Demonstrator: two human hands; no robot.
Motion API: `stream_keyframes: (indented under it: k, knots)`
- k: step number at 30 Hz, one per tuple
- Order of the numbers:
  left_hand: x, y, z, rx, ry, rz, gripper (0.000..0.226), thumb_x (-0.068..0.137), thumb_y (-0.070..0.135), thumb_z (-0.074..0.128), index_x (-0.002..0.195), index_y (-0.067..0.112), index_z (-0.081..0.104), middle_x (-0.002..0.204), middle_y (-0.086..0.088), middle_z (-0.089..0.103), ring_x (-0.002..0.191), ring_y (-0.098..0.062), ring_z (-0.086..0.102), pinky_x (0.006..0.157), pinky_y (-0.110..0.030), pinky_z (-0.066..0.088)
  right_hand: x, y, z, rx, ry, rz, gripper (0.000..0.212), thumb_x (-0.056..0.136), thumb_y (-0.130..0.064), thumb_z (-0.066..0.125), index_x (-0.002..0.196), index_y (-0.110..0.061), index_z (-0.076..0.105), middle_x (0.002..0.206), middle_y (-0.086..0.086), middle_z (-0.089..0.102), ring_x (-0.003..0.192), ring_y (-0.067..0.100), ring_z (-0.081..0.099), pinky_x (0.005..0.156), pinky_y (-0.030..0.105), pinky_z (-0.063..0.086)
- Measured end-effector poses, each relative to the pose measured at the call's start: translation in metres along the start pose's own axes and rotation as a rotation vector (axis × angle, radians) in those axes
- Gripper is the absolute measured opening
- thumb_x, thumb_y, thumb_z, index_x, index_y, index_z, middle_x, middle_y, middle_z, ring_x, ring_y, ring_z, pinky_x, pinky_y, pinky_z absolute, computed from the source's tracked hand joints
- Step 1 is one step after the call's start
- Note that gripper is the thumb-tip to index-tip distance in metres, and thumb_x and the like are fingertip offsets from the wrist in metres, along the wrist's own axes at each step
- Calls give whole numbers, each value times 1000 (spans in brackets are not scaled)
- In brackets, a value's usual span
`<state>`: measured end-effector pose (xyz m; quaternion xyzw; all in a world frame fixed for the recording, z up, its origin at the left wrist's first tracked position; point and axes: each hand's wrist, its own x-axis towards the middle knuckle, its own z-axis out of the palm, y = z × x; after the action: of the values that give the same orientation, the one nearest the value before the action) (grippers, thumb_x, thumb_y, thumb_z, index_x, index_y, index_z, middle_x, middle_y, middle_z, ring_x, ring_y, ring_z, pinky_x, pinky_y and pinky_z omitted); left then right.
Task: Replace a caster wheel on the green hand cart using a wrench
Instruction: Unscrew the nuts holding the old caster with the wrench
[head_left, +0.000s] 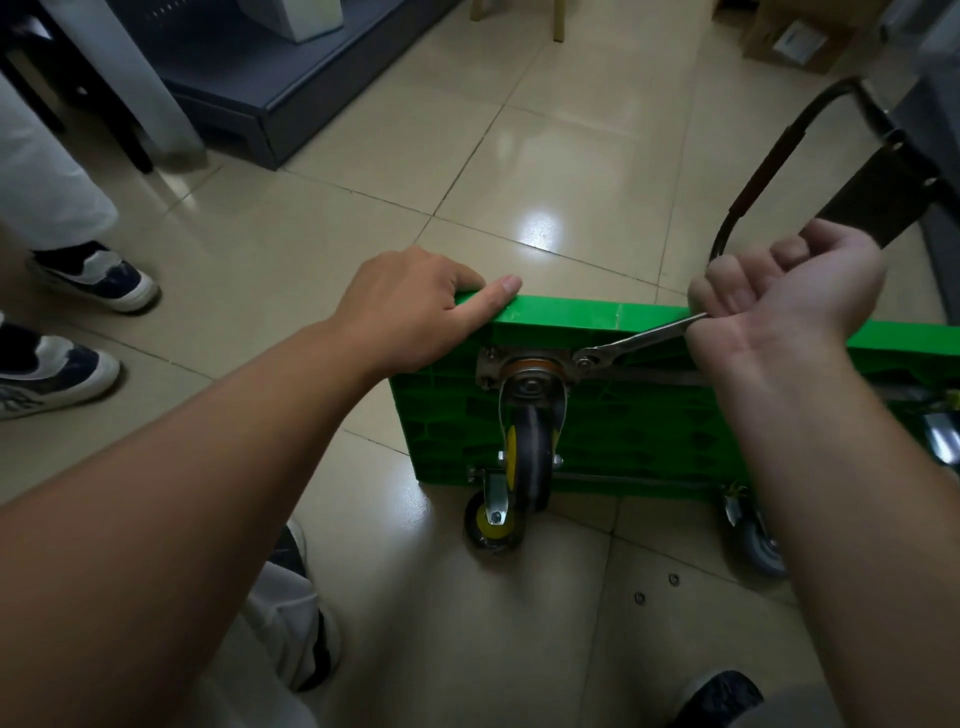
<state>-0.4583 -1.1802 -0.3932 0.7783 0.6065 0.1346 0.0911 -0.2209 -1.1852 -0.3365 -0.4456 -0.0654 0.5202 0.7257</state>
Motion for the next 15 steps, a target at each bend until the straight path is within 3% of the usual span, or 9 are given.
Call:
stream_keyframes:
  k: [3, 7, 10, 15]
  knots:
    - [3, 2, 0, -7, -8, 10, 64, 102, 67, 25, 93, 29, 76, 62, 2, 58, 63, -17, 53, 58, -33, 35, -3, 1, 4, -75, 60, -39, 47, 99, -22, 41, 53, -23, 27, 51, -5, 23, 42, 13, 18, 43, 26, 14]
    - [4, 1, 2, 0, 27, -14, 64, 106, 55, 28, 65, 14, 56, 57, -2, 50, 58, -20, 48, 56, -36, 29, -9, 8, 14, -162, 12, -128, 43, 99, -20, 41, 58, -24, 26, 52, -3, 22, 45, 15, 15, 45, 26, 12]
    - [4, 3, 2, -8, 42, -7, 63, 107, 52, 31, 59, 14, 48, 54, -3, 46, 54, -19, 44, 54, -35, 26, -13, 13, 23, -207, -49, -202, 41, 98, -18, 41, 61, -24, 26, 52, -1, 20, 47, 18, 13, 45, 26, 13]
    - [5, 2, 3, -12, 53, -6, 63, 106, 53, 31, 63, 15, 56, 55, -3, 49, 56, -21, 47, 53, -34, 27, -13, 13, 21, -205, -93, -213, 42, 99, -17, 40, 61, -23, 24, 53, 0, 18, 46, 17, 12, 45, 25, 13]
